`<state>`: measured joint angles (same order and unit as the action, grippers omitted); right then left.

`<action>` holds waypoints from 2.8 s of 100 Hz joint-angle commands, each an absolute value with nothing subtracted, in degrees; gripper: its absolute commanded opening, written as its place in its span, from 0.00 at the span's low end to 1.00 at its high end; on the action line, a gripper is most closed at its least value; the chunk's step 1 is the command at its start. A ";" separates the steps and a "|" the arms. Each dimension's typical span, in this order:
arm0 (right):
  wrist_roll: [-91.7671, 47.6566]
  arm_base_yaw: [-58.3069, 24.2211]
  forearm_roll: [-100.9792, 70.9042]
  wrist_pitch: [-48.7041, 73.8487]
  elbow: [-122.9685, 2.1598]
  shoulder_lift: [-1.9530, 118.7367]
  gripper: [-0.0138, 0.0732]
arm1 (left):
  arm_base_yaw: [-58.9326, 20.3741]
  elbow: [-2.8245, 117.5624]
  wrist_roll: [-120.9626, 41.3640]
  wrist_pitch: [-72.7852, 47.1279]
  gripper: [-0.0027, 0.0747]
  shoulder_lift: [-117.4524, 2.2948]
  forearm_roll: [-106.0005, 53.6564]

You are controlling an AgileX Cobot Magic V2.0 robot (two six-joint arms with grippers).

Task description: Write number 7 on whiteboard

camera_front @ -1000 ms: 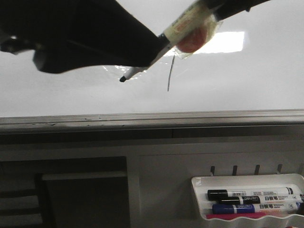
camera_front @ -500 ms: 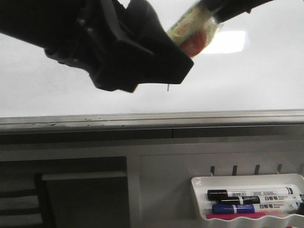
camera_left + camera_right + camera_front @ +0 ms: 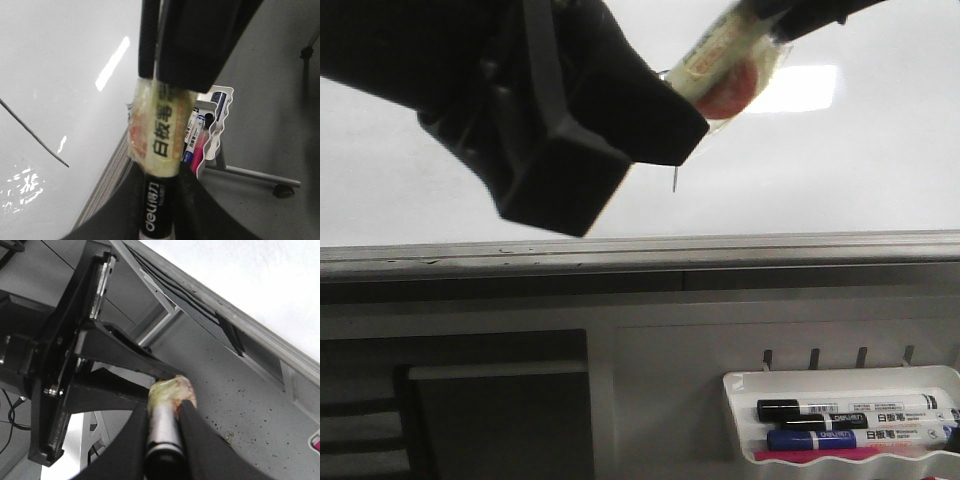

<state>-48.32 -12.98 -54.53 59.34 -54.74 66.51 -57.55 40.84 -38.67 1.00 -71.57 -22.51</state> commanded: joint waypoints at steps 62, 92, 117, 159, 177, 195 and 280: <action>-48.48 3.38 -52.68 62.73 -56.65 54.74 0.70 | -45.08 34.66 -37.55 19.25 0.01 -57.00 -61.20; -48.48 3.38 -52.68 60.45 -52.71 52.32 0.67 | -45.08 36.71 -37.09 27.17 0.01 -66.15 -61.93; -48.48 3.38 -52.68 60.57 -52.71 52.32 0.67 | -45.08 43.70 -37.09 27.04 0.01 -77.19 -61.48; -48.48 3.38 -52.68 60.67 -52.71 52.32 0.67 | -43.18 45.58 -37.09 26.89 0.01 -81.31 -62.67; -48.48 3.38 -52.68 60.67 -52.71 52.32 0.67 | -41.65 45.58 -37.09 25.94 0.01 -81.31 -62.67; -48.48 3.38 -52.79 60.67 -52.71 52.32 0.67 | -41.65 46.37 -34.81 25.03 0.01 -81.31 -62.57; -48.48 2.78 -52.87 60.59 -52.71 52.32 0.67 | -41.65 47.60 -38.52 23.69 0.67 -80.07 -61.85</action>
<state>-48.27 3.06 -49.90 62.31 -51.40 53.00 -41.79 45.99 -35.58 21.00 -82.99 -62.64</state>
